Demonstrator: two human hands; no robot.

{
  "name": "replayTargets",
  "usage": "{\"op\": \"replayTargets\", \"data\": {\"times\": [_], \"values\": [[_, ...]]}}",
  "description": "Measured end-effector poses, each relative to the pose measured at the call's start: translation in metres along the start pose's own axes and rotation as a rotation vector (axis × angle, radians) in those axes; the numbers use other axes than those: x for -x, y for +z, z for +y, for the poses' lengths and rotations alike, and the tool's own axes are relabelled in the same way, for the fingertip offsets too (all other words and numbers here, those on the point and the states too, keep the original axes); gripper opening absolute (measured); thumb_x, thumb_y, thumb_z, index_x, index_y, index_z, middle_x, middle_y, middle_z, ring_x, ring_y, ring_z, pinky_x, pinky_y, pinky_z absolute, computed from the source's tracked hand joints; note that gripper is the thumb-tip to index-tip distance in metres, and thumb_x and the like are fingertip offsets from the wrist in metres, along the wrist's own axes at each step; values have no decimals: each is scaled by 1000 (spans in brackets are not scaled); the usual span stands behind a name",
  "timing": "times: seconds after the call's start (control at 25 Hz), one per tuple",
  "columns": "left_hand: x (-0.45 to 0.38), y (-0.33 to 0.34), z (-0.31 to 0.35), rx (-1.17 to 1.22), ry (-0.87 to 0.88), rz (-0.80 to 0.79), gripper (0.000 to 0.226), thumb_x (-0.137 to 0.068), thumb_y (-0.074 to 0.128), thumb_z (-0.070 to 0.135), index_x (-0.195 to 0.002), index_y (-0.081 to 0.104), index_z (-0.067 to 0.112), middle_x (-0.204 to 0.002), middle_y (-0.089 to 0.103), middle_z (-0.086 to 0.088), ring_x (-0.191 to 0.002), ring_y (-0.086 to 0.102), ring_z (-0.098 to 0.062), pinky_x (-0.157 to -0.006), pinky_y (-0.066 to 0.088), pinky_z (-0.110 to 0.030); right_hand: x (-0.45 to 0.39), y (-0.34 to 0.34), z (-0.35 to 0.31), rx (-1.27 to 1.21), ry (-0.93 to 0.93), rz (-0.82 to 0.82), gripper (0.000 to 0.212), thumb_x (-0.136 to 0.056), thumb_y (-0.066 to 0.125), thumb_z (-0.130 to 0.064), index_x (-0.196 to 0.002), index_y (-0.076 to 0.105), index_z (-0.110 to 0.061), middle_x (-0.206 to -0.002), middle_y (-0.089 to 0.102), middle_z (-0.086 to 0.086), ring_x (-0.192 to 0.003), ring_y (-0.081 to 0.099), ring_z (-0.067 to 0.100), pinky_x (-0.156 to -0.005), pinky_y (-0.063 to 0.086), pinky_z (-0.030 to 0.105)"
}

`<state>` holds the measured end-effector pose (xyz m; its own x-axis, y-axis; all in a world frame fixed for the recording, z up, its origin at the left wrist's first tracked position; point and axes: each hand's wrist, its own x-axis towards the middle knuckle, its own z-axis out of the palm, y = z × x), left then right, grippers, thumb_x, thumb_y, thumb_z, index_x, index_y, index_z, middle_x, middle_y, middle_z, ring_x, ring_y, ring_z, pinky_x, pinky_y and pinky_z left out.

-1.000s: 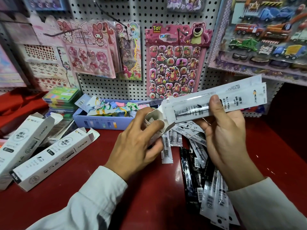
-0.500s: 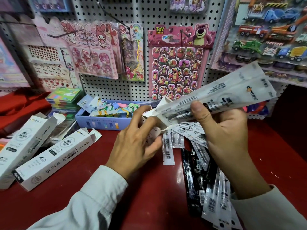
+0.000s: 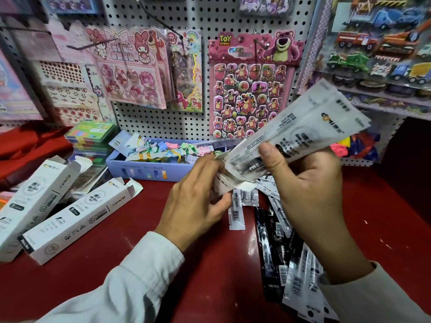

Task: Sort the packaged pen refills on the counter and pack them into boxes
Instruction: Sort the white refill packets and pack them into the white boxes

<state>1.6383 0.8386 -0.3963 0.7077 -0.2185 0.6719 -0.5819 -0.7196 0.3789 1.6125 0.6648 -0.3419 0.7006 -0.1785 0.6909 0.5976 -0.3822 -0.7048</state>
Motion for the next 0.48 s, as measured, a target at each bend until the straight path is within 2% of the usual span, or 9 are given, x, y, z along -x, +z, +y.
{"op": "replayTargets", "data": {"times": [0.12,0.2,0.36,0.48], "values": [[1,2,3,-48,34,-13,44,-73,78,20,-112,57,12,-123,60,-2,-107,60,-18,-72,42,-23,5,7,1,245,-206,-16,25,-88,69,-31,-82,70,-6,-73,71,2,-66,65,12,-65,52,31],[4,6,6,-88,81,-24,51,-73,78,20,-118,56,10,-125,62,-6,-111,61,-21,-78,44,-26,11,15,2,312,-254,17,23,-85,72,-28,-79,69,-6,-68,70,3,-63,62,13,-63,46,25],[2,4,7,-18,-10,74,48,-68,82,22,-106,53,17,-109,62,3,-92,60,-14,-66,40,-22,9,21,5,-41,106,52,22,-85,75,-27,-80,72,-6,-78,74,-1,-74,71,12,-70,55,39],[2,7,9,-34,9,90,45,-71,80,23,-107,54,16,-108,62,1,-93,58,-13,-67,39,-21,6,20,4,138,81,-102,19,-81,78,-34,-84,76,-15,-78,74,-5,-76,70,11,-71,54,37]]}}
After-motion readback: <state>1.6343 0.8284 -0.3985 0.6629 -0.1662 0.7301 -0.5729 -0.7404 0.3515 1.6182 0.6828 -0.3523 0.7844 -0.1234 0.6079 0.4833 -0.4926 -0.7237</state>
